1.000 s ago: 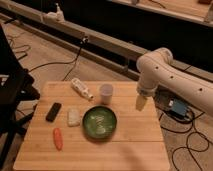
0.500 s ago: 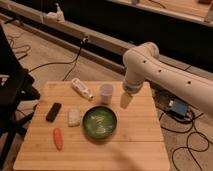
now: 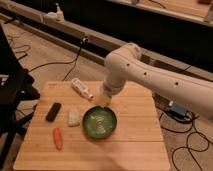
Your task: Place the white sponge in the ceramic bowl
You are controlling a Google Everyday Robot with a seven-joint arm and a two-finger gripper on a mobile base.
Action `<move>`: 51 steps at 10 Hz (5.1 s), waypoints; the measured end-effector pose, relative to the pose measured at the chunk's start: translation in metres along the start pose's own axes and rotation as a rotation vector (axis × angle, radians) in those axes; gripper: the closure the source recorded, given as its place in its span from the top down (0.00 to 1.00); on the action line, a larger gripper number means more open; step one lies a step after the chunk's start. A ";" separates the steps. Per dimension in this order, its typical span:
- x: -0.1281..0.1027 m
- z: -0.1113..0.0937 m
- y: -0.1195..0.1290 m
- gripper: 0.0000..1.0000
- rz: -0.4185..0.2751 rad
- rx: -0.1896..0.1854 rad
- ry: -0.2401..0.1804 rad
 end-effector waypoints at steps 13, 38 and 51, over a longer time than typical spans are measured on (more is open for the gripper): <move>-0.061 0.076 0.077 0.65 -0.104 0.001 0.063; -0.119 0.251 0.070 0.65 0.356 0.124 0.280; -0.135 0.233 0.064 0.00 0.372 -0.091 0.134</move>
